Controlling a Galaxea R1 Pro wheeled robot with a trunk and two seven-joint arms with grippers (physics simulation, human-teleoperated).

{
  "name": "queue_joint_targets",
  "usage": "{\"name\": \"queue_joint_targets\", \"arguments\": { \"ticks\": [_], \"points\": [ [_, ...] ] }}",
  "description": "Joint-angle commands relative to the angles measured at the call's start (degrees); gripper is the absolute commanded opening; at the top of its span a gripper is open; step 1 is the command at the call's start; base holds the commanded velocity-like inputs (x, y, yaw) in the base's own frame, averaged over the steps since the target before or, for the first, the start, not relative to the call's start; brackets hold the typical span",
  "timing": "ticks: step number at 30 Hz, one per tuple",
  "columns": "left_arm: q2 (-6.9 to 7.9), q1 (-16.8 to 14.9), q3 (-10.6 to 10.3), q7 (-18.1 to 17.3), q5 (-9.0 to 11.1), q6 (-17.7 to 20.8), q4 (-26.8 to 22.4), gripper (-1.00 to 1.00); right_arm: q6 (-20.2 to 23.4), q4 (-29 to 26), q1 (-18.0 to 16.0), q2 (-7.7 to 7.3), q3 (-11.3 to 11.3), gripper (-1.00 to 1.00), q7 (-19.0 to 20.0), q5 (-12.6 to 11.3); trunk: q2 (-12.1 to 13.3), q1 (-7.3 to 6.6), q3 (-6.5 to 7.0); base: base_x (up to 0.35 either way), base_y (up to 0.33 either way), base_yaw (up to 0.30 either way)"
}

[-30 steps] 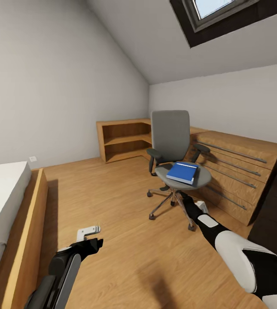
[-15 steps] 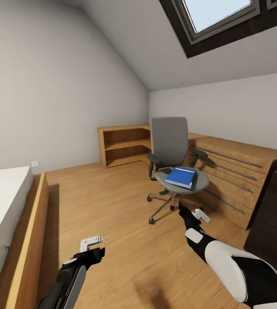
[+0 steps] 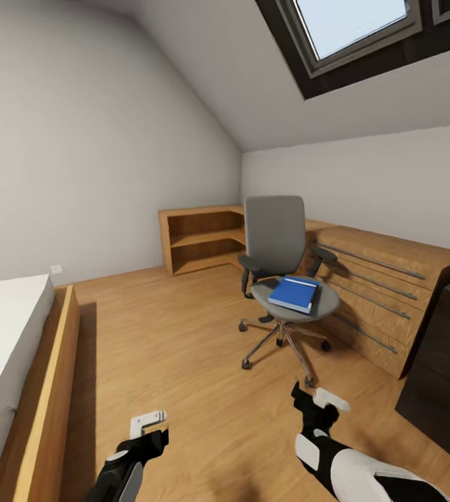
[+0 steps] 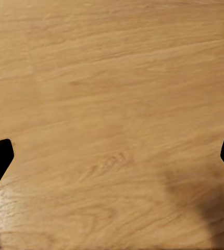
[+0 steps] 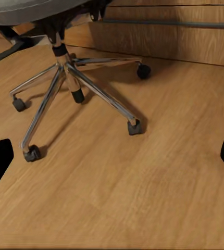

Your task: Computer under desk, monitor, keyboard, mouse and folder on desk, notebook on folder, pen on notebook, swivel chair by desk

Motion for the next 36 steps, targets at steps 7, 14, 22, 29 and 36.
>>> {"name": "queue_joint_targets", "arguments": {
  "ticks": [7,14,22,29,36],
  "points": [
    [-0.26,0.0,-0.1,0.5,0.5,-15.7,15.0,1.00,-11.2,0.2,9.3,0.23,-0.3,1.00,-0.9,2.7,2.8,-1.56,1.20,0.000,0.000,0.000],
    [-0.30,0.0,-0.1,0.3,0.5,-22.6,22.1,1.00,-12.1,0.2,11.4,0.30,-0.3,1.00,-0.7,2.7,5.6,-3.09,2.46,0.000,0.000,0.000],
    [-0.04,0.0,-0.1,0.2,0.6,-31.9,28.9,1.00,-12.4,0.2,13.6,0.68,-0.3,1.00,-0.2,4.9,8.8,-4.85,3.90,0.000,0.000,0.000],
    [0.03,-0.1,-0.1,0.2,0.6,-32.6,29.3,1.00,-12.4,0.2,13.7,0.55,-0.3,1.00,-0.1,8.1,11.6,-6.39,5.15,0.000,0.000,0.000],
    [0.03,-0.1,-0.1,0.3,0.6,-32.7,29.4,1.00,-12.2,0.2,13.7,0.53,-0.3,1.00,0.0,8.8,14.4,-7.93,6.41,0.000,0.000,0.000]
  ]
}}
